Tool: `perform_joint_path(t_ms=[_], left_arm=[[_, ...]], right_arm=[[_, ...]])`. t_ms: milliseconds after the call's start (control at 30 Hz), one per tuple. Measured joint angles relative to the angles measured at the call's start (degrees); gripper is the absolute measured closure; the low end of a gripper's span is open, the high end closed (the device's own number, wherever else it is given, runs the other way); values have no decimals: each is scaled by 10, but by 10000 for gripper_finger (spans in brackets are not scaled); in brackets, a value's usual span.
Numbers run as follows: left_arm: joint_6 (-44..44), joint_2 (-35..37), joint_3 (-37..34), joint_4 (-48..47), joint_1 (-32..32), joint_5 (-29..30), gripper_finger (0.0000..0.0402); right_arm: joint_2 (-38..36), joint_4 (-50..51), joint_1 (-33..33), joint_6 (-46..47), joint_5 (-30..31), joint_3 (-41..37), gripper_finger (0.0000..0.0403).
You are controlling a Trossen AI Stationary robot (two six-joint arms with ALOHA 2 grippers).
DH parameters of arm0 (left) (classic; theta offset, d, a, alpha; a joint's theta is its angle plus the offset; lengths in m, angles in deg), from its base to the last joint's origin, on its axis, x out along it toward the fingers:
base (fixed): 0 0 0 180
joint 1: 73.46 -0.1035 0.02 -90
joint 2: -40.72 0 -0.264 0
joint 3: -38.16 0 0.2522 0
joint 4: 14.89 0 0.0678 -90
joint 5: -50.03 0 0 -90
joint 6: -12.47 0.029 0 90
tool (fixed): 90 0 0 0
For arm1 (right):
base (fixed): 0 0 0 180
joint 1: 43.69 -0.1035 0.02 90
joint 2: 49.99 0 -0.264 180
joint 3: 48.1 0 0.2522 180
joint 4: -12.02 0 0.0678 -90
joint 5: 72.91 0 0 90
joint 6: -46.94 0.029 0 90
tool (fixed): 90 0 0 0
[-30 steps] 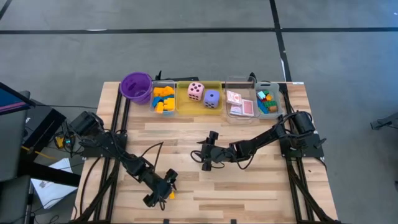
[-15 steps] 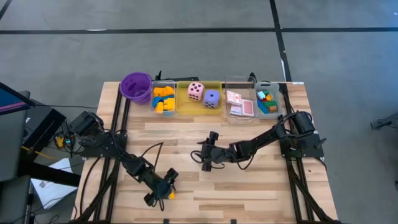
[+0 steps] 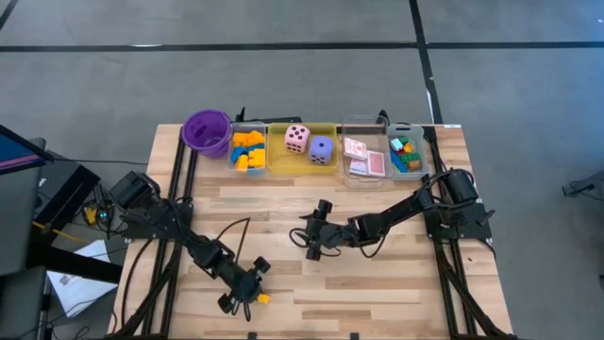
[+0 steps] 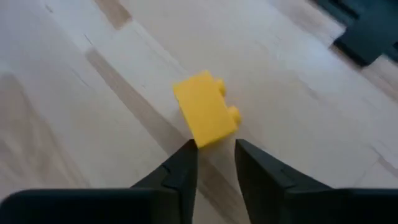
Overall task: Pick & Place Toys
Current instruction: Put the small yellow game piece into the gray bin
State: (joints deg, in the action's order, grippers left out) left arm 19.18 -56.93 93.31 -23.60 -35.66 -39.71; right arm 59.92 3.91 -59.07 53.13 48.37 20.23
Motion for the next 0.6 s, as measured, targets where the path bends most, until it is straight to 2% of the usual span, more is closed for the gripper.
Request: perform_joint_path(t_ms=[367,500,600], left_arm=[[-75,-10,0,16,-4,-2,384],[-137,-10,0,7,-4,-19,382],[-214,-10,0,0,-4,-22,354]], right_arm=[[0,1,0,30,0,0,175],[0,2,0,35,-2,0,175],[0,3,0,39,-9,0,175]])
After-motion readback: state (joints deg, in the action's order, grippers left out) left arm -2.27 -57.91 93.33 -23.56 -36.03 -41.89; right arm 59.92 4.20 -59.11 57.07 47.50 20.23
